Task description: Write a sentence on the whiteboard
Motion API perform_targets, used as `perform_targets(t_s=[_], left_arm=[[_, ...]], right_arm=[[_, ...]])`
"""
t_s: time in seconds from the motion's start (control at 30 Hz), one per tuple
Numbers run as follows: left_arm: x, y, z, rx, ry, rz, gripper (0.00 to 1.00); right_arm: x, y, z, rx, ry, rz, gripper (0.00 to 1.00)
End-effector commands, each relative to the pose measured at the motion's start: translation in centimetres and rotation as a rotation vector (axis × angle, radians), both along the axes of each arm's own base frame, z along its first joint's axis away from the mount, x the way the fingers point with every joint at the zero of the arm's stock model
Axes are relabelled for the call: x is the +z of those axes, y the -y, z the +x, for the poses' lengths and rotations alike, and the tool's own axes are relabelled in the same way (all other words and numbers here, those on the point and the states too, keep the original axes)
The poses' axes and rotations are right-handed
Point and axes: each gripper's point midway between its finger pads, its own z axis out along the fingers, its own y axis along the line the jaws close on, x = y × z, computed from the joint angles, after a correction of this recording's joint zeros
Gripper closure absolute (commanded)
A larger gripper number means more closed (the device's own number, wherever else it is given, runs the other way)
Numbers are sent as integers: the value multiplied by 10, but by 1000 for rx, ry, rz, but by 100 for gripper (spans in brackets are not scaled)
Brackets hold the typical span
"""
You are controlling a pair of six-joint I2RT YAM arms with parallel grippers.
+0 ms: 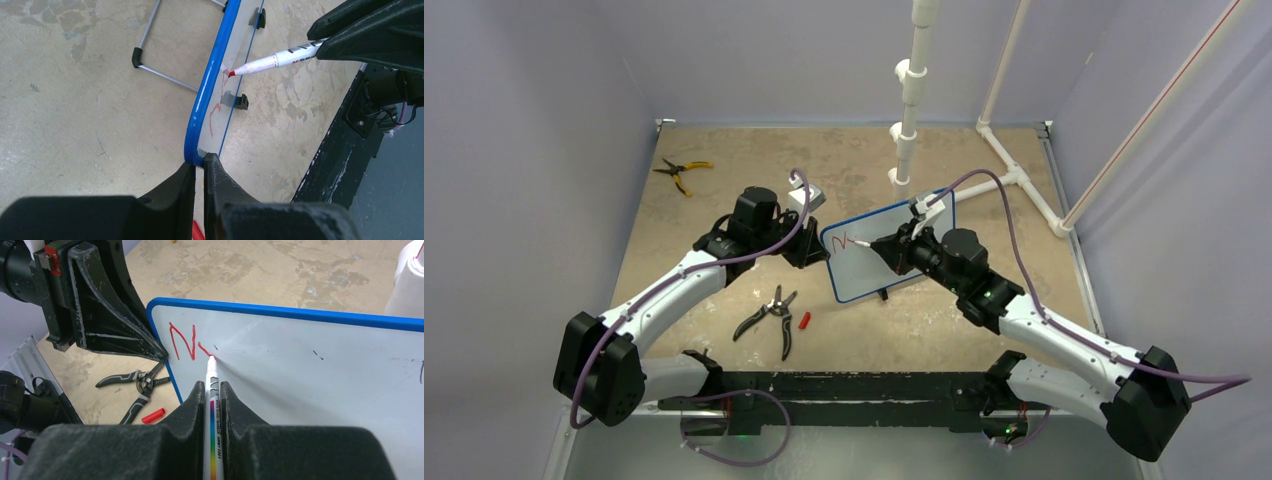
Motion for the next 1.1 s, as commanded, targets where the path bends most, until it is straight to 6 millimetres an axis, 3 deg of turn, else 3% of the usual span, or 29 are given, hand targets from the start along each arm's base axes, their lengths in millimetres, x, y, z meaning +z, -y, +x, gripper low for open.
perform_targets(t_s=[0.0, 0.4, 0.7, 1.07], left_arm=[[23, 3, 10, -14, 98, -29, 100], [23, 4, 9, -18, 96, -30, 100], [23, 4, 9, -19, 96, -30, 100], [23, 4, 9, -20, 95, -32, 100]], right_arm=[[11, 10, 8, -75, 28, 12, 100], [32, 2, 7, -32, 79, 64, 100], [31, -7, 6, 10, 83, 72, 100], [14, -11, 3, 35, 44, 42, 100]])
